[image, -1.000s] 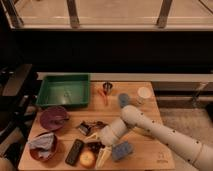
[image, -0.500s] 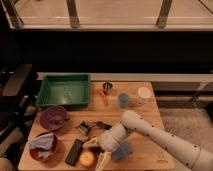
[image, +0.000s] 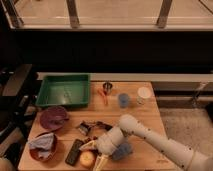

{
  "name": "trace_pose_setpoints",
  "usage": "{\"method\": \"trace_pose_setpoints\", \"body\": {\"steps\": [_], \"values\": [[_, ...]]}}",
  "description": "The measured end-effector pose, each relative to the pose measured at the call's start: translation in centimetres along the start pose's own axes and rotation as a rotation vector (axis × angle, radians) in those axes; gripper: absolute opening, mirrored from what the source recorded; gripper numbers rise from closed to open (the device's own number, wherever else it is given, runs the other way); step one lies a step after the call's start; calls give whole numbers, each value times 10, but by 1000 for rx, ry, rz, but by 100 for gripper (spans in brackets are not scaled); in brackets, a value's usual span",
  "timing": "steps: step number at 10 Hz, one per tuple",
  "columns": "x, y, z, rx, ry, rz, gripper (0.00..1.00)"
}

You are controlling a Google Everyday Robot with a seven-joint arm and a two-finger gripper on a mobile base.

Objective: Place apple in tray

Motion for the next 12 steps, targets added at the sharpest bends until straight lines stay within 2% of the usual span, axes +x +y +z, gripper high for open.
{"method": "trace_pose_setpoints", "body": {"steps": [3, 7, 9, 12], "values": [[11, -4, 7, 4, -24, 1, 80], [15, -5, 8, 6, -20, 3, 79], [15, -5, 8, 6, -20, 3, 64], [17, -7, 7, 13, -24, 3, 32]]}}
